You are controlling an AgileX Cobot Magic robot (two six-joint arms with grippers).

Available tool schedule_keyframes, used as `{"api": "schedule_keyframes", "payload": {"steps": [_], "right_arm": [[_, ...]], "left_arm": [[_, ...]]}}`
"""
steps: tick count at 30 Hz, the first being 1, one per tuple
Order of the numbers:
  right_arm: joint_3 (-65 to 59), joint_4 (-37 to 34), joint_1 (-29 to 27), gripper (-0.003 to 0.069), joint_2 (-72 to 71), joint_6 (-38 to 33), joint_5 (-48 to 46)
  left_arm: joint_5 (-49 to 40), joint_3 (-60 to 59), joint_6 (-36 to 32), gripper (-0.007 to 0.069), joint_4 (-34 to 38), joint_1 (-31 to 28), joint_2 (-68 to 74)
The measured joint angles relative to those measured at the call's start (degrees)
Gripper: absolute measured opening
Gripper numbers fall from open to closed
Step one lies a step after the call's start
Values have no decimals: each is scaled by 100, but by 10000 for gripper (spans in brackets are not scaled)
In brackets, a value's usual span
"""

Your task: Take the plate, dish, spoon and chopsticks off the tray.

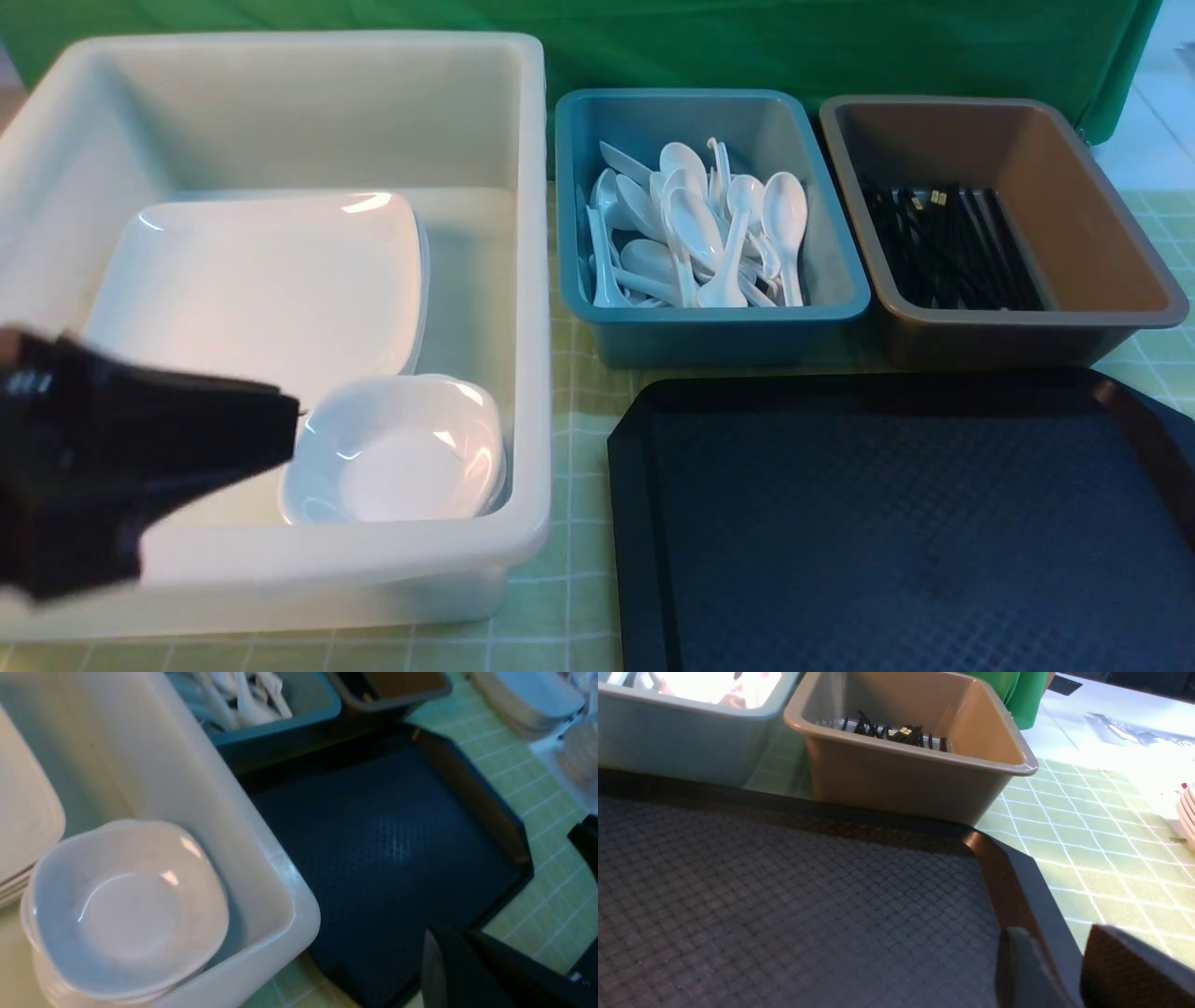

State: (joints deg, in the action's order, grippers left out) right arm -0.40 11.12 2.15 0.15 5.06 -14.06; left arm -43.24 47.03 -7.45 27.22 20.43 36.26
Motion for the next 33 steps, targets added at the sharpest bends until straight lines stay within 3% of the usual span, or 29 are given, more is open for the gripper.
{"api": "schedule_keyframes", "payload": {"steps": [6,18,27,33], "right_arm": [[0,0,0,208,0,0,0],[0,0,0,232,0,0,0],[0,0,0,239,0,0,0],[0,0,0,239,0,0,0]], "left_arm": [[1463,-1484,16,-7,13,57,-1280],[1563,-2548,-57,-1,-164,62,-1813],[2721,-2911,21,-1,-1119,62,-2310],[2938,-3556,641,-1,-2013,-313,-3271]]}}
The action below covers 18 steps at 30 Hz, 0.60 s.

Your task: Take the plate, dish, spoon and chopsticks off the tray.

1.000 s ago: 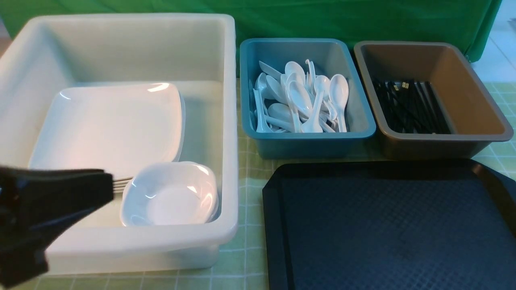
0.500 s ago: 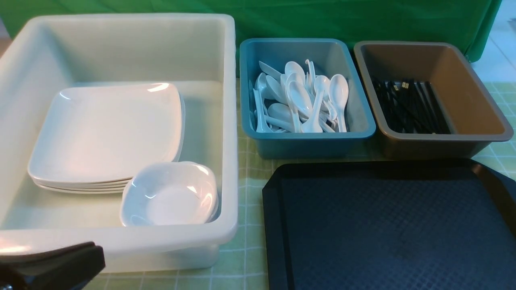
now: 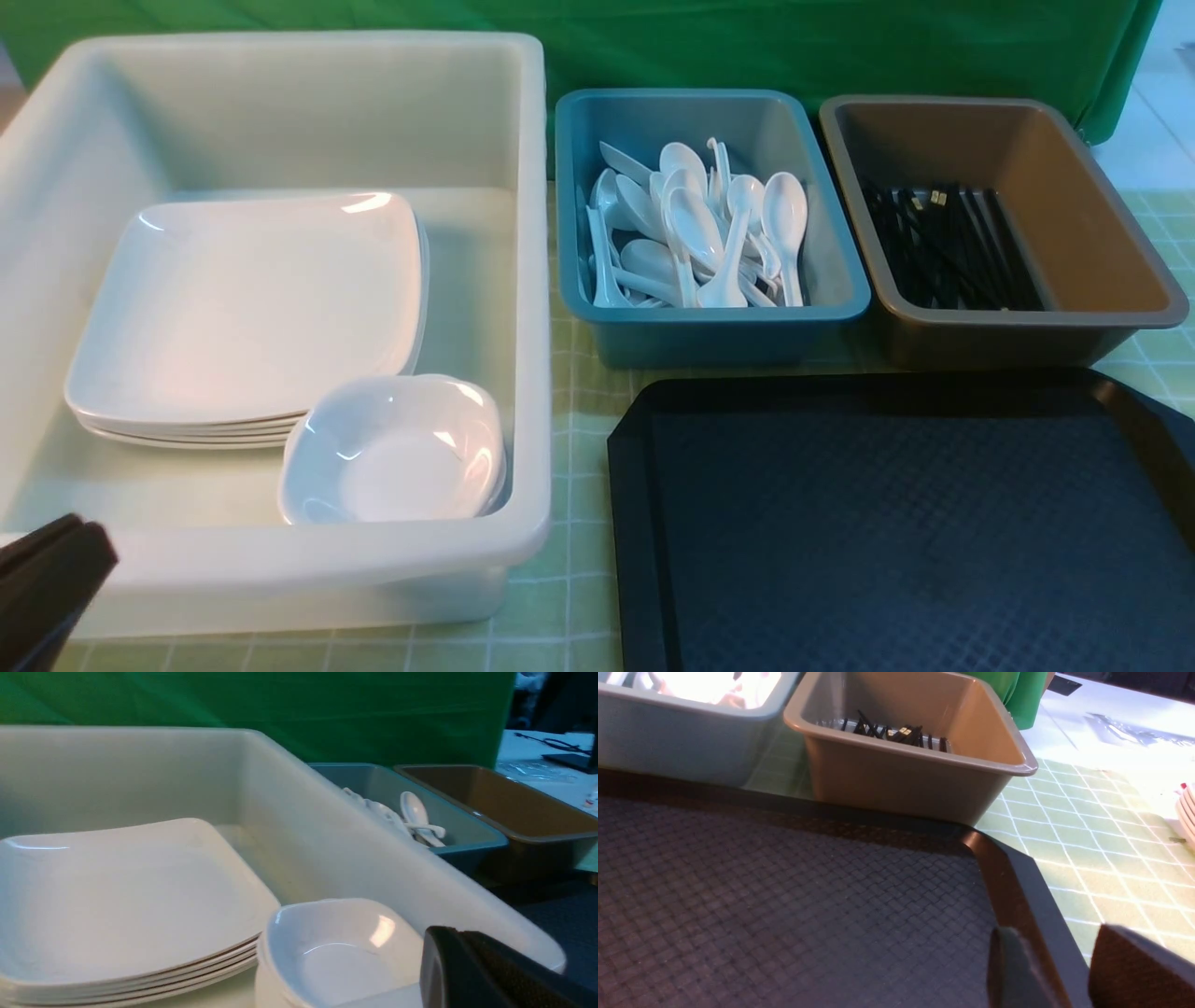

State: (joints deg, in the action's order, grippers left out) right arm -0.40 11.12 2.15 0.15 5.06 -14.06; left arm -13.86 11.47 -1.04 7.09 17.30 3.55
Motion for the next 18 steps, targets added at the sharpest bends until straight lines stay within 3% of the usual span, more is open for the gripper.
{"api": "schedule_keyframes", "payload": {"steps": [9,12,18], "right_arm": [[0,0,0,240,0,0,0],[0,0,0,242,0,0,0],[0,0,0,241,0,0,5]], "left_arm": [[363,-898,342,-1,-361,-1789,-338],[461,-1087,434,-1,-361,-2113,-338],[344,-1179,465,-1,-373,-2185,-338]]}}
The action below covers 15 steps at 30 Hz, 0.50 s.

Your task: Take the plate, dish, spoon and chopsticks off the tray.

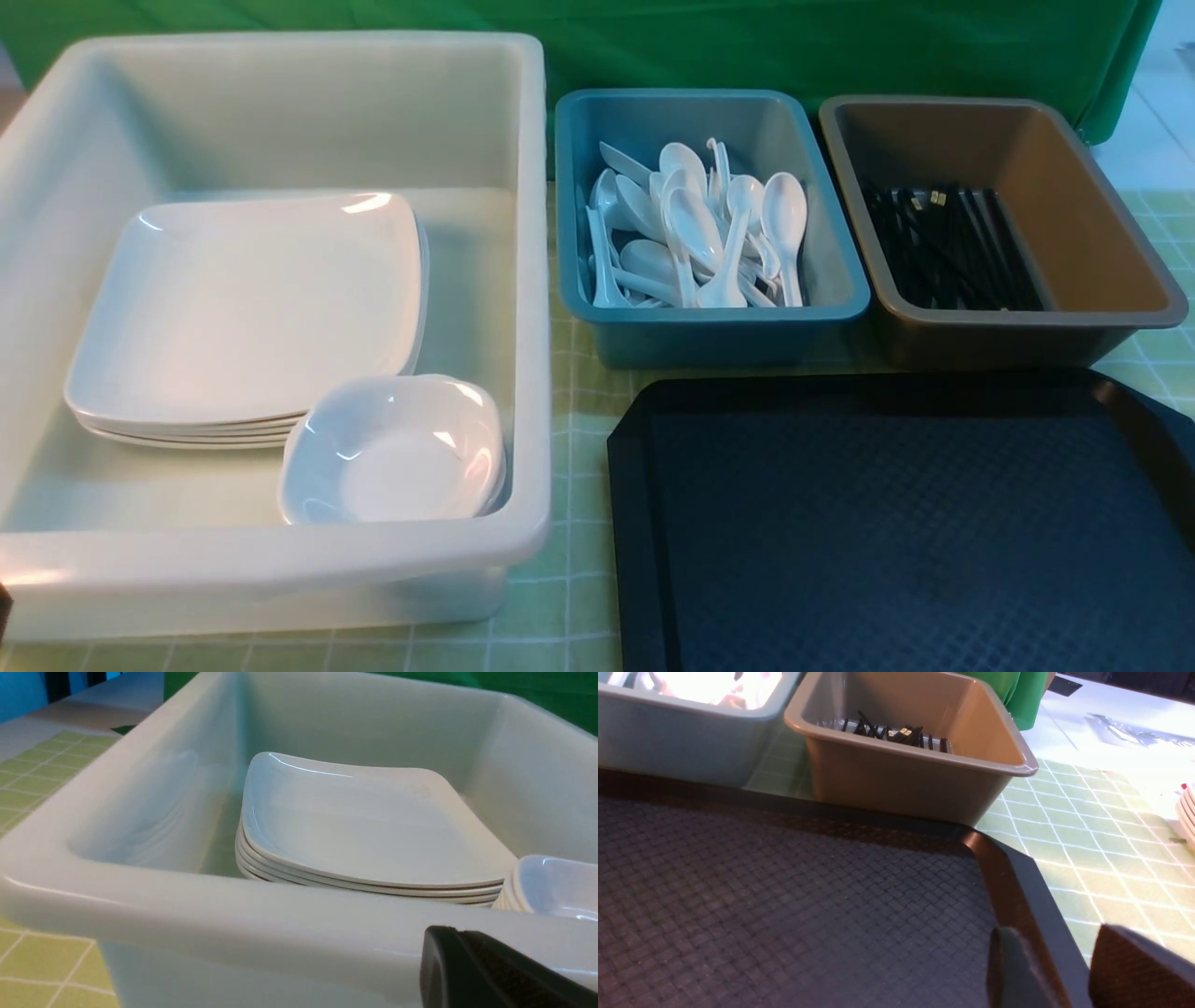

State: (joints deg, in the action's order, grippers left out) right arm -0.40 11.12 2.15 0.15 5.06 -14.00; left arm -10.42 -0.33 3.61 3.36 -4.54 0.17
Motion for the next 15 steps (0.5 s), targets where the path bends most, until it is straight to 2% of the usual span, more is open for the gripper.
{"api": "schedule_keyframes", "payload": {"steps": [15], "right_arm": [[0,0,0,241,0,0,0]], "left_arm": [[-154,-6,29,0,-76,173,0]]}}
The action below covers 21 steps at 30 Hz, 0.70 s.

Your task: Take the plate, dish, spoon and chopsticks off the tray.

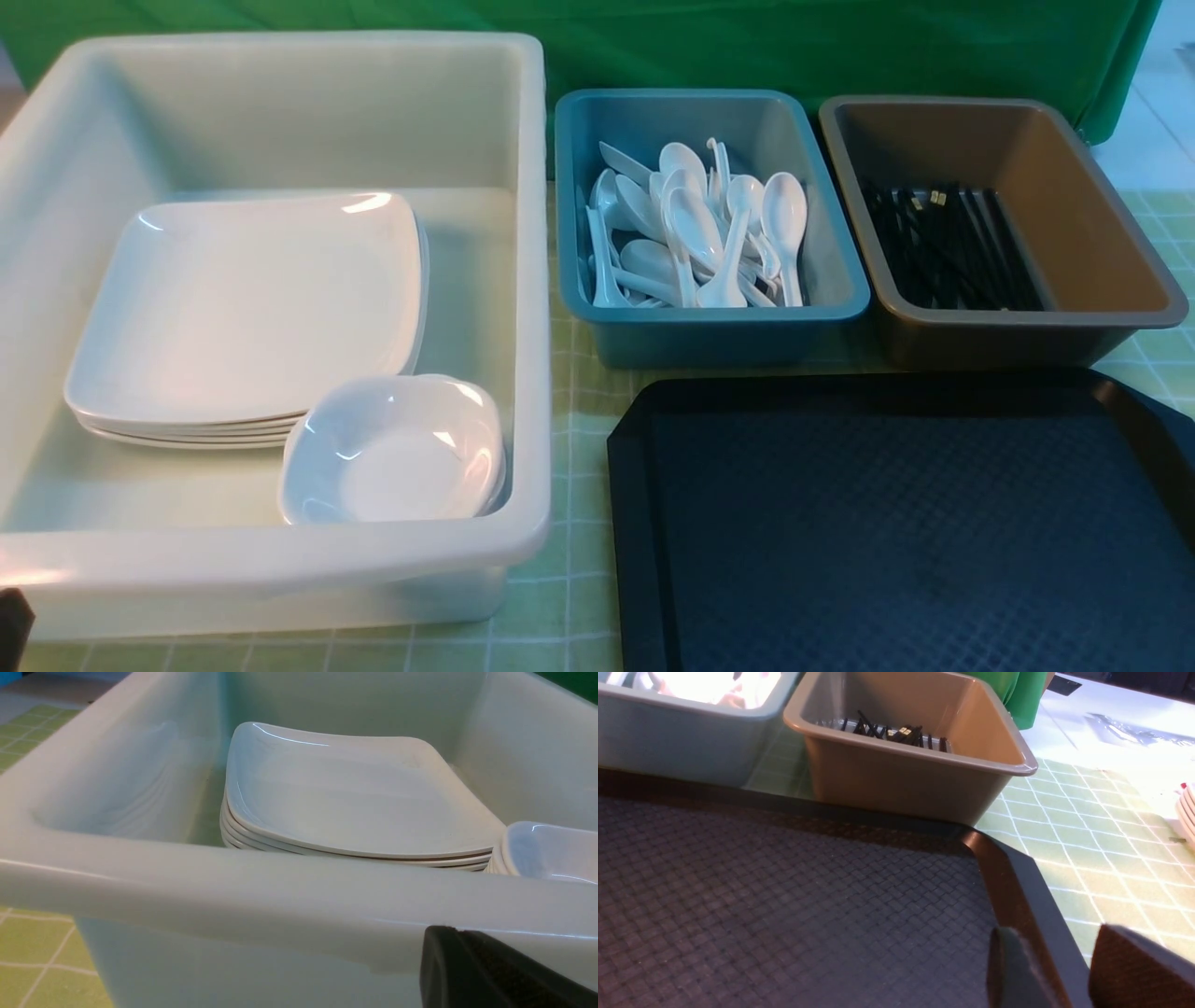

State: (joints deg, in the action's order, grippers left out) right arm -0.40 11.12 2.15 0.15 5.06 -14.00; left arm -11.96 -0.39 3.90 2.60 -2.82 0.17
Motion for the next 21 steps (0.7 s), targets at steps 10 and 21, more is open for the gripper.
{"api": "schedule_keyframes", "payload": {"steps": [10,21], "right_arm": [[0,0,0,241,0,0,0],[0,0,0,241,0,0,0]], "left_arm": [[-12,0,0,8,0,0,0],[-17,0,0,20,0,0,0]]}}
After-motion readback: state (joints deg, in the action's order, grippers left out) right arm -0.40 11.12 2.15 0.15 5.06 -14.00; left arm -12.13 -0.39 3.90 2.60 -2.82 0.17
